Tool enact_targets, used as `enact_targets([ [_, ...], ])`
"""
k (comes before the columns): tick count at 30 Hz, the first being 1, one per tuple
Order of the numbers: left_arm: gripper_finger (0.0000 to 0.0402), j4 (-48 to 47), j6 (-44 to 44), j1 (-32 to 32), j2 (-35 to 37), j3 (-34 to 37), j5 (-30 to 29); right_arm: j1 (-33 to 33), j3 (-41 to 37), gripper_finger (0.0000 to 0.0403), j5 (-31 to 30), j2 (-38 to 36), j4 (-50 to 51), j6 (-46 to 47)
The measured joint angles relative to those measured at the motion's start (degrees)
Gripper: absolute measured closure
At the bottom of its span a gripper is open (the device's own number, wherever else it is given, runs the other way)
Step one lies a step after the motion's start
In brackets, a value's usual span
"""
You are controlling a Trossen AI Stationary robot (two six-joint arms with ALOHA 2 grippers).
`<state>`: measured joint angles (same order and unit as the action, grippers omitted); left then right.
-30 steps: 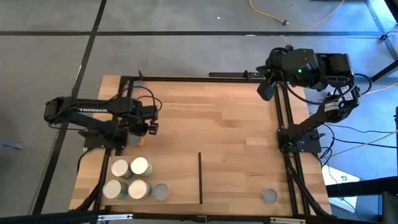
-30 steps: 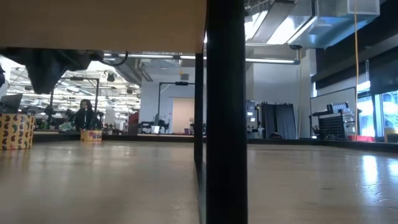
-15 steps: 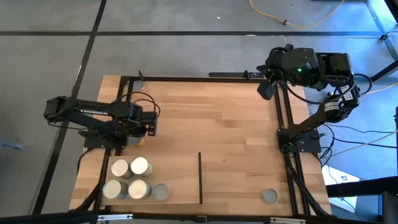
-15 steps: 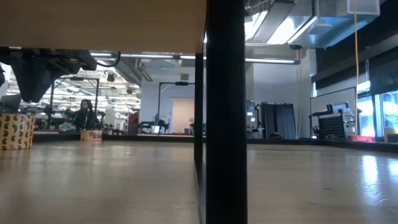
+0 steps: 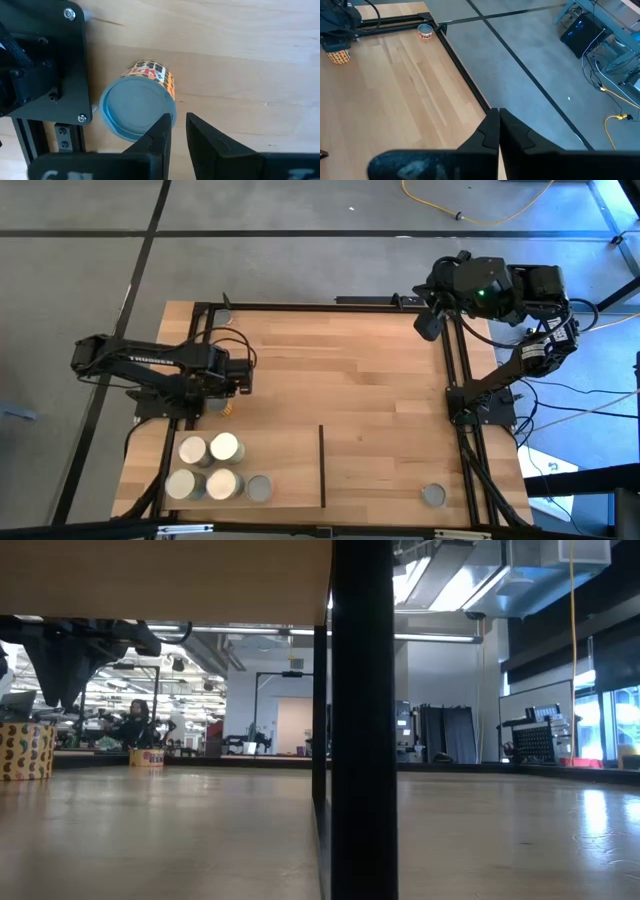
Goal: Pick and place cans onto a shelf
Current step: Put the canned black beans on the shelf
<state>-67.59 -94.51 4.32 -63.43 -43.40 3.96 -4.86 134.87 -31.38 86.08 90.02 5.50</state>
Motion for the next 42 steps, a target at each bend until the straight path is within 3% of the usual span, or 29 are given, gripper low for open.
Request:
enact_targets([
  [28,0.035,-0.83,-4.47,0.0,-2.29,0.07,-0.21,0.02,0.0,0.0397,0.01,0.02,-0.02,-0.2],
  [42,0.035,-0.68,-11.97,-2.38,-2.29,0.07,-1.8,0.02,0.0,0.0397,0.01,0.02,-0.01,-0.35],
])
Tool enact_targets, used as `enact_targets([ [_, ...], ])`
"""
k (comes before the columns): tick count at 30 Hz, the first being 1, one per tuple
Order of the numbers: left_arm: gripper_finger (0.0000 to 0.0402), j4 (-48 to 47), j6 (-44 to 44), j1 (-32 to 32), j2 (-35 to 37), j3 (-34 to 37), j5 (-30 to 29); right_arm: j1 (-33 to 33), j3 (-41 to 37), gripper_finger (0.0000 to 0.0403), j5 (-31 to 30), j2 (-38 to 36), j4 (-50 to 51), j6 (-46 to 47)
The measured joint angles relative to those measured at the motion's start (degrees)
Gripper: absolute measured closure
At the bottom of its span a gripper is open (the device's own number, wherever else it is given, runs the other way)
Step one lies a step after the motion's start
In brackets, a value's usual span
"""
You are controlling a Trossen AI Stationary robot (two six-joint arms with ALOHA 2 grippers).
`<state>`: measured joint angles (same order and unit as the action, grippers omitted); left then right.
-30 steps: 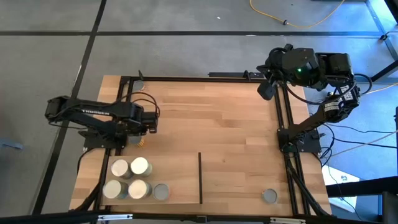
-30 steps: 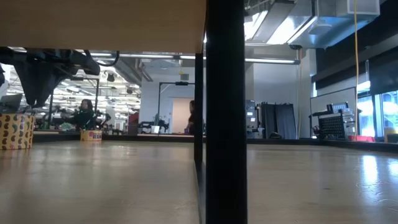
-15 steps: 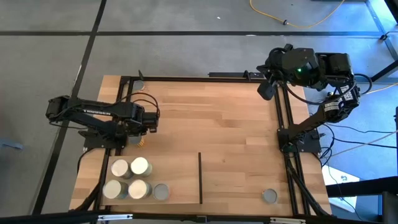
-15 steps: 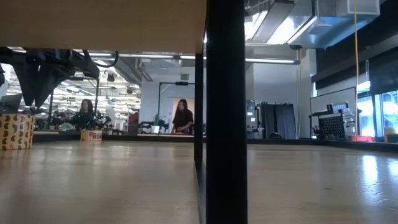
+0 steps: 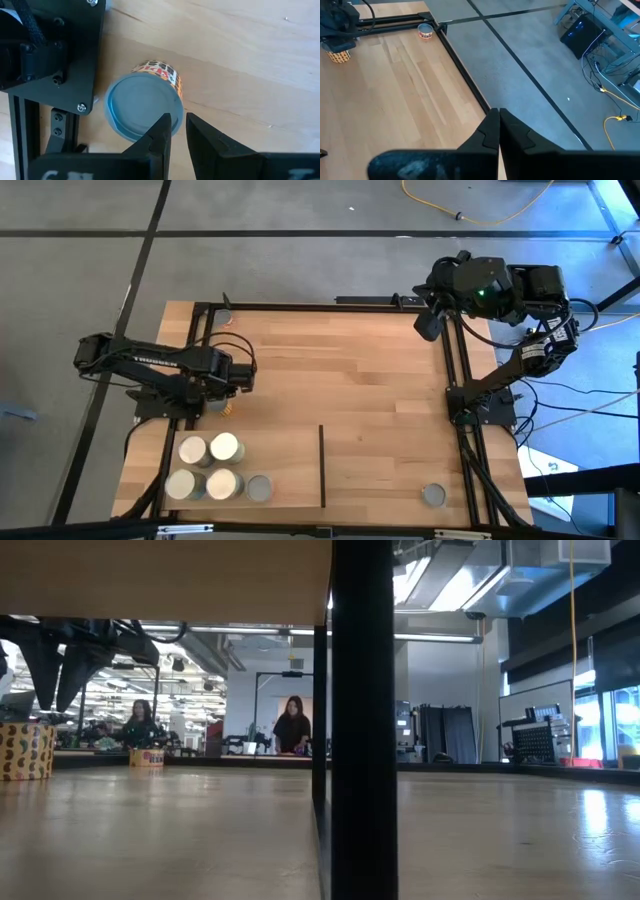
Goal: Pick and place cans onto a shelf
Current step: Put the canned black beans on the shelf
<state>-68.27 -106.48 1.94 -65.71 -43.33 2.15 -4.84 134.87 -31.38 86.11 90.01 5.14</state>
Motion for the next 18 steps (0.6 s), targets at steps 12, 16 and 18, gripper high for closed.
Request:
enact_targets([
  [12,0.035,4.04,1.38,-3.59,0.0,0.0,-0.57,0.0,0.01,0.0397,0.0,0.0,0.0,-2.1],
  [16,0.035,4.52,3.39,-4.57,-0.63,-0.04,-0.57,0.0,0.02,0.0397,0.0,0.02,0.01,-2.53],
  [18,0.035,2.7,2.07,-4.88,-1.6,0.0,-0.11,0.0,0.02,0.0397,0.0,0.02,0.01,-2.61],
])
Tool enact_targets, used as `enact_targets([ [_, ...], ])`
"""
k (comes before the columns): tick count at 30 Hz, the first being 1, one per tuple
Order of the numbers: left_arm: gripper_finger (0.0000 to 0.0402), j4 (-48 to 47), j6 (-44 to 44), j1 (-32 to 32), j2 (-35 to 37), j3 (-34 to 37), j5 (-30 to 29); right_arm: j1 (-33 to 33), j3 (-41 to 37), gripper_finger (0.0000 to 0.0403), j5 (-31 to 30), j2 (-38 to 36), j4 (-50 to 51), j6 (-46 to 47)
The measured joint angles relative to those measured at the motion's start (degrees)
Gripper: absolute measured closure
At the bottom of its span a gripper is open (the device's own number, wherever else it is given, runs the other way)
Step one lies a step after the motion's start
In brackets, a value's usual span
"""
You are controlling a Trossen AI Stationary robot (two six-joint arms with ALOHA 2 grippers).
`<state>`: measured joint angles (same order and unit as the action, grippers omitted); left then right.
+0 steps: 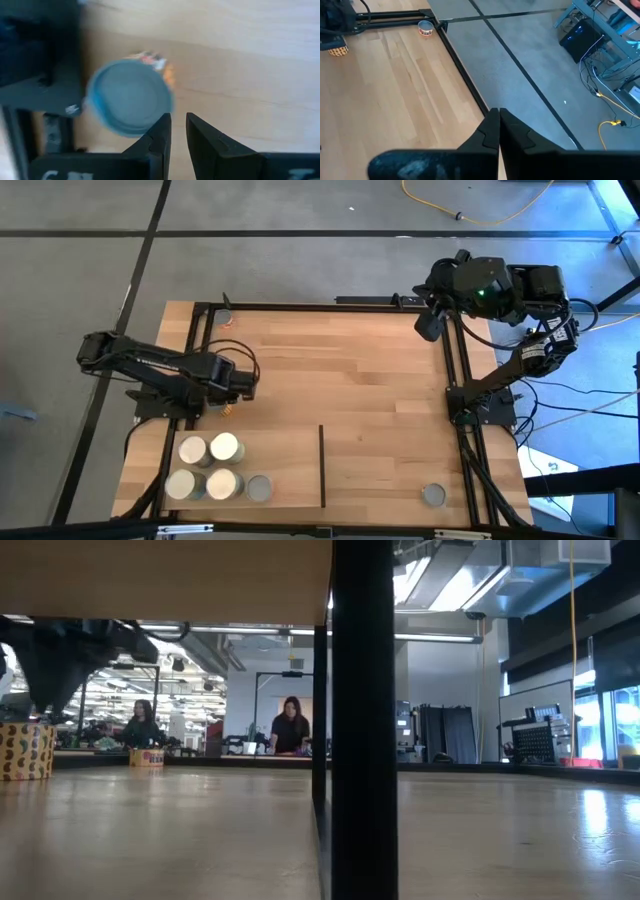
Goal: Pick and place cans onto a shelf
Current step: Put the canned black beans on the shelf
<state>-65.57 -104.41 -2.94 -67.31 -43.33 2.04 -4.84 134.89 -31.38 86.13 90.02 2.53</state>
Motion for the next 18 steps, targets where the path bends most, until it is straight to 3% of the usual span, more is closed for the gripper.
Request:
enact_targets([
  [3,0.035,-0.14,0.36,-0.5,-1.61,0.0,2.29,0.0,0.0,0.0397,0.0,0.01,0.0,-0.01],
  [18,0.035,-0.04,4.69,-1.33,-5.39,0.0,1.87,0.0,0.0,0.0397,0.0,0.02,0.0,-0.04],
])
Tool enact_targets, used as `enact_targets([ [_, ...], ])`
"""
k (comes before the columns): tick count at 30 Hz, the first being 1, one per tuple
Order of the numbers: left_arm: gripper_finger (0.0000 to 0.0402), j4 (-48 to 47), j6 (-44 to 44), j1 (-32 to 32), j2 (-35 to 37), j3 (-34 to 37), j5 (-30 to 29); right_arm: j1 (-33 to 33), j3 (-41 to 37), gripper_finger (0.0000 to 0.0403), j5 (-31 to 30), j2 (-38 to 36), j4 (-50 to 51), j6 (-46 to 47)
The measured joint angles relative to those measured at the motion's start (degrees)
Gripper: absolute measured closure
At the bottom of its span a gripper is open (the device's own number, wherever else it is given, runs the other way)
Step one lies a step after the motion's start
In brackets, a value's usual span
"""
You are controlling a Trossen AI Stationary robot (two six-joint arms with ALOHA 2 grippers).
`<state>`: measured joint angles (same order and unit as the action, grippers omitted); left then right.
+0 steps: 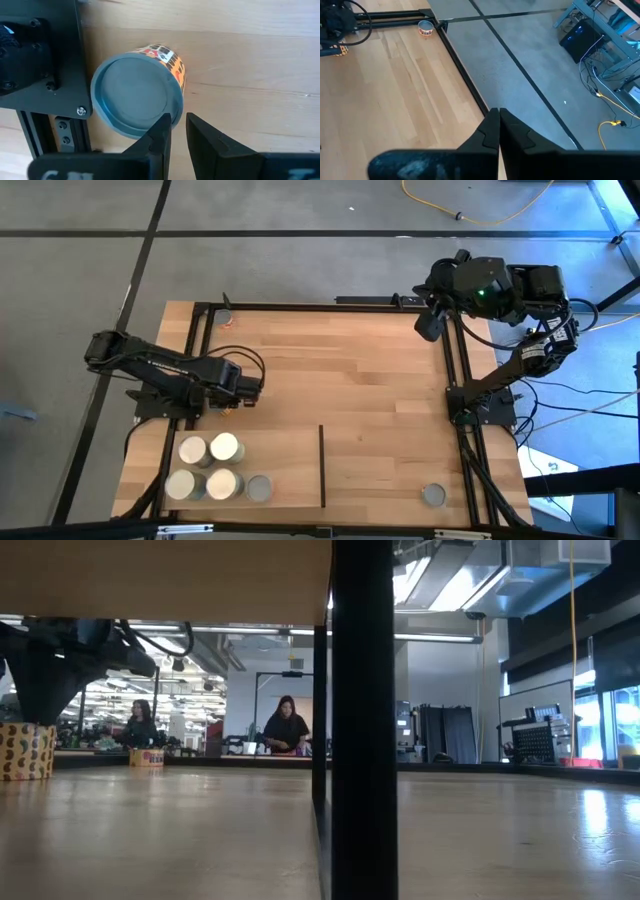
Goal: Pick and place cans onto a shelf
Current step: Put the canned black beans on the shelf
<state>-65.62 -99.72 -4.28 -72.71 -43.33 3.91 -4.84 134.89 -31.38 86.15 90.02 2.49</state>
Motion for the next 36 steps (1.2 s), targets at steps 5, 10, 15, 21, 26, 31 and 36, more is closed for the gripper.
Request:
enact_targets([
  [5,0.035,-0.36,-0.02,-0.43,-0.93,0.0,0.06,0.0,0.0,0.0397,0.0,0.0,0.0,-0.01],
  [10,0.035,0.3,-0.02,-1.36,-3.33,0.0,0.39,0.0,0.0,0.0397,0.0,0.0,0.0,-0.01],
  [15,0.035,0.55,0.54,-1.88,-4.61,-0.07,0.47,0.0,0.0,0.0397,0.02,0.0,0.0,-0.01],
  [21,0.0354,0.8,2.86,-1.88,-4.63,-0.07,0.5,0.0,0.0,0.0397,0.05,0.0,0.0,-0.01],
  [26,0.0391,0.77,4.34,-1.85,-4.63,-0.07,1.03,0.0,0.0,0.0397,0.09,0.0,0.0,-0.01],
  [31,0.0397,1.51,4.35,-1.85,-4.61,-0.13,1.47,0.0,0.0,0.0397,0.11,0.0,0.0,-0.01],
  [36,0.0399,2.68,6.86,-1.89,-4.7,-2.47,1.61,0.0,0.0,0.0397,0.13,0.0,0.0,-0.01],
])
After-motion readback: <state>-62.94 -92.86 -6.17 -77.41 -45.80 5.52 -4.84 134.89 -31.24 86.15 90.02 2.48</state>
